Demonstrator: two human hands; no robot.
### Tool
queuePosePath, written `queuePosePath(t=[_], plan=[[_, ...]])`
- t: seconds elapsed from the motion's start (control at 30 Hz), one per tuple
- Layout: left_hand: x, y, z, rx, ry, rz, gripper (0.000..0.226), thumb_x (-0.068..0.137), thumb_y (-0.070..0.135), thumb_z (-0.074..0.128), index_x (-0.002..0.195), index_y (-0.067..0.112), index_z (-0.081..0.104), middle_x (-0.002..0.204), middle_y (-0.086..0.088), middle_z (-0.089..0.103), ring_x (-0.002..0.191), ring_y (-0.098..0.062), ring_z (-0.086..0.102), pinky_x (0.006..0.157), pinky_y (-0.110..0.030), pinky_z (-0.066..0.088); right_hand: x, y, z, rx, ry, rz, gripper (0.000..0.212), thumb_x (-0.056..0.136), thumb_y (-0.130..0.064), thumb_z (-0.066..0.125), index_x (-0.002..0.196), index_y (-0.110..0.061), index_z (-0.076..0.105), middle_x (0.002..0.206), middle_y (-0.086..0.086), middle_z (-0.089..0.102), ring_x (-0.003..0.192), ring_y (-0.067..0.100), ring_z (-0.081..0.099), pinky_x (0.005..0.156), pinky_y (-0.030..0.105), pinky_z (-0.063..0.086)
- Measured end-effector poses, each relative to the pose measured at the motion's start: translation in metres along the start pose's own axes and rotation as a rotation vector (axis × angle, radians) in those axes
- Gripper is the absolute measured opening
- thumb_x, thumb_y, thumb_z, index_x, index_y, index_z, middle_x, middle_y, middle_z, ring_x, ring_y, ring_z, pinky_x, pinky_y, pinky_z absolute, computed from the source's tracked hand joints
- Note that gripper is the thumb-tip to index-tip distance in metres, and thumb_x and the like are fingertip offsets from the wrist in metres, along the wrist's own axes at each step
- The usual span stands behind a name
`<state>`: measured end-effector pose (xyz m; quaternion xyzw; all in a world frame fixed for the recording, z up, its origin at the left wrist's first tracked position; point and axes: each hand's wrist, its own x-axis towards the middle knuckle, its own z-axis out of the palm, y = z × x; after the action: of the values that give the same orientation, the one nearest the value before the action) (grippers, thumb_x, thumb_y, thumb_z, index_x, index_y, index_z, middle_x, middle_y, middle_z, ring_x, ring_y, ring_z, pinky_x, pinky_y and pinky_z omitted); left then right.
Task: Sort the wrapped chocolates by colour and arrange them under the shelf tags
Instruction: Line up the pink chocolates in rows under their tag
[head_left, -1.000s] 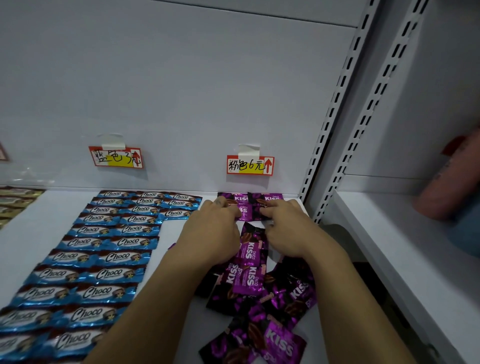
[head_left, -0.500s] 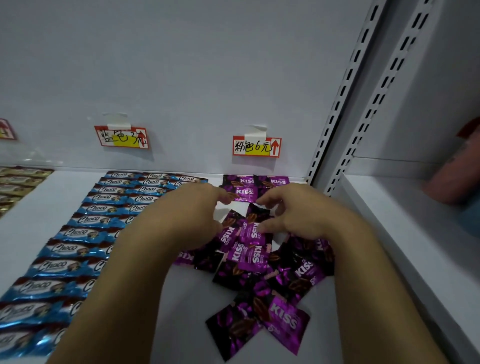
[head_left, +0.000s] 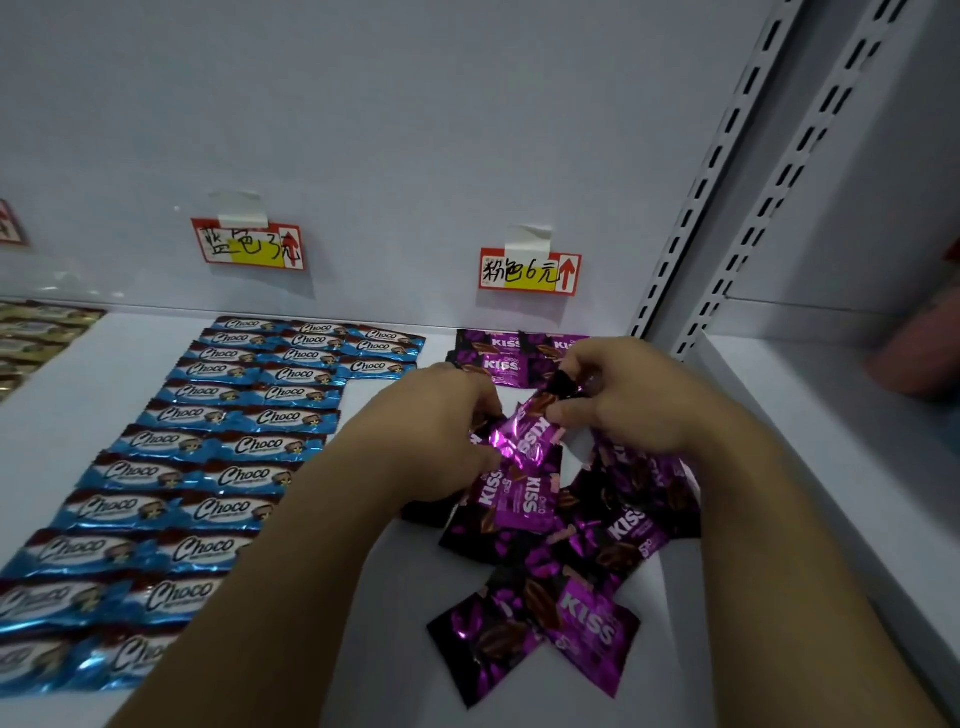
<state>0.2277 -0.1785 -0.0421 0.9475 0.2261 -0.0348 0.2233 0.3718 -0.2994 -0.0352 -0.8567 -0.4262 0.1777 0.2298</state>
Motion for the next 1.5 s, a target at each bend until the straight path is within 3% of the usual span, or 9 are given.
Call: queuePosePath(t=[0.07, 0.17, 0.3, 0.47, 0.63, 0.8, 0.93, 1.13, 1.5], plan=[[0.000, -0.001, -0.001, -0.086, -0.002, -0.028, 0.060, 0.083, 0.026, 0.073, 0.136, 0.034, 0.045, 0.130, 0.002, 0.053, 0.111, -0.016, 0.052, 0.086, -0.027, 0.042, 0.000, 0.003, -0.004, 0.042, 0.052, 0.014, 0.019, 0.084, -0.024, 0.073, 0.090, -0.016, 0.057, 0.085, 0.008, 0.066, 0.078, 0.024, 0.065, 0.068, 0.037, 0.052], [0.001, -0.004, 0.002, -0.195, 0.025, -0.064, 0.068, 0.080, 0.021, 0.076, 0.138, 0.032, 0.042, 0.123, 0.003, 0.056, 0.105, -0.016, 0.055, 0.085, -0.028, 0.046, 0.000, 0.007, -0.006, 0.091, 0.132, 0.041, 0.014, 0.088, -0.022, 0.069, 0.098, -0.025, 0.059, 0.076, -0.003, 0.065, 0.056, 0.002, 0.061, 0.048, 0.018, 0.040], [0.010, -0.008, 0.008, -0.316, 0.243, -0.055, 0.025, 0.089, 0.014, 0.066, 0.112, 0.022, 0.063, 0.087, 0.008, 0.060, 0.076, -0.006, 0.056, 0.066, -0.021, 0.048, 0.003, 0.011, -0.005, 0.119, 0.227, 0.090, 0.008, 0.089, -0.023, 0.067, 0.090, -0.018, 0.060, 0.073, 0.001, 0.067, 0.058, 0.008, 0.059, 0.051, 0.023, 0.037], [0.018, -0.004, 0.009, -0.368, 0.357, -0.005, 0.009, 0.092, 0.020, 0.062, 0.097, 0.026, 0.066, 0.081, 0.013, 0.060, 0.073, -0.002, 0.055, 0.062, -0.018, 0.042, 0.005, 0.014, -0.005, 0.113, 0.248, 0.203, 0.014, 0.088, -0.023, 0.068, 0.081, -0.017, 0.058, 0.082, 0.007, 0.065, 0.071, 0.021, 0.061, 0.054, 0.028, 0.045], [0.029, -0.002, 0.014, -0.255, 0.385, -0.011, 0.014, 0.095, 0.021, 0.057, 0.099, 0.028, 0.068, 0.098, 0.005, 0.069, 0.086, -0.011, 0.062, 0.082, -0.035, 0.052, 0.005, 0.012, -0.003, -0.023, 0.176, 0.250, 0.019, 0.087, -0.031, 0.069, 0.082, -0.014, 0.060, 0.076, 0.001, 0.059, 0.064, 0.013, 0.052, 0.051, 0.026, 0.036], [0.028, 0.000, 0.014, -0.047, 0.540, 0.003, 0.026, 0.097, 0.028, 0.053, 0.121, 0.028, 0.064, 0.119, 0.004, 0.065, 0.111, -0.017, 0.053, 0.098, -0.040, 0.043, 0.001, 0.008, -0.004, -0.056, 0.265, 0.244, 0.025, 0.084, -0.035, 0.072, 0.101, -0.020, 0.062, 0.097, -0.006, 0.058, 0.087, 0.016, 0.058, 0.070, 0.032, 0.050], [0.016, -0.009, 0.008, 0.098, 0.504, 0.014, 0.027, 0.095, 0.035, 0.055, 0.120, 0.034, 0.063, 0.124, 0.008, 0.060, 0.116, -0.016, 0.046, 0.099, -0.037, 0.036, -0.002, 0.002, -0.006, -0.060, 0.287, 0.119, 0.018, 0.083, -0.031, 0.073, 0.099, -0.031, 0.066, 0.100, -0.008, 0.061, 0.087, 0.011, 0.056, 0.067, 0.027, 0.042], [0.020, -0.005, 0.016, 0.129, 0.318, -0.007, 0.033, 0.092, 0.038, 0.059, 0.125, 0.038, 0.059, 0.134, 0.007, 0.052, 0.124, -0.018, 0.041, 0.103, -0.039, 0.034, 0.005, -0.003, 0.007, -0.089, 0.155, 0.115, 0.034, 0.081, -0.029, 0.076, 0.114, -0.030, 0.068, 0.120, -0.002, 0.062, 0.107, 0.018, 0.055, 0.088, 0.032, 0.044], [0.031, -0.005, 0.026, 0.013, 0.388, -0.033, 0.026, 0.094, 0.031, 0.057, 0.119, 0.034, 0.064, 0.130, 0.007, 0.055, 0.120, -0.017, 0.045, 0.100, -0.038, 0.040, 0.008, 0.003, 0.006, -0.105, 0.097, 0.106, 0.035, 0.086, -0.020, 0.071, 0.120, -0.029, 0.066, 0.129, -0.003, 0.060, 0.111, 0.016, 0.054, 0.085, 0.024, 0.036]])
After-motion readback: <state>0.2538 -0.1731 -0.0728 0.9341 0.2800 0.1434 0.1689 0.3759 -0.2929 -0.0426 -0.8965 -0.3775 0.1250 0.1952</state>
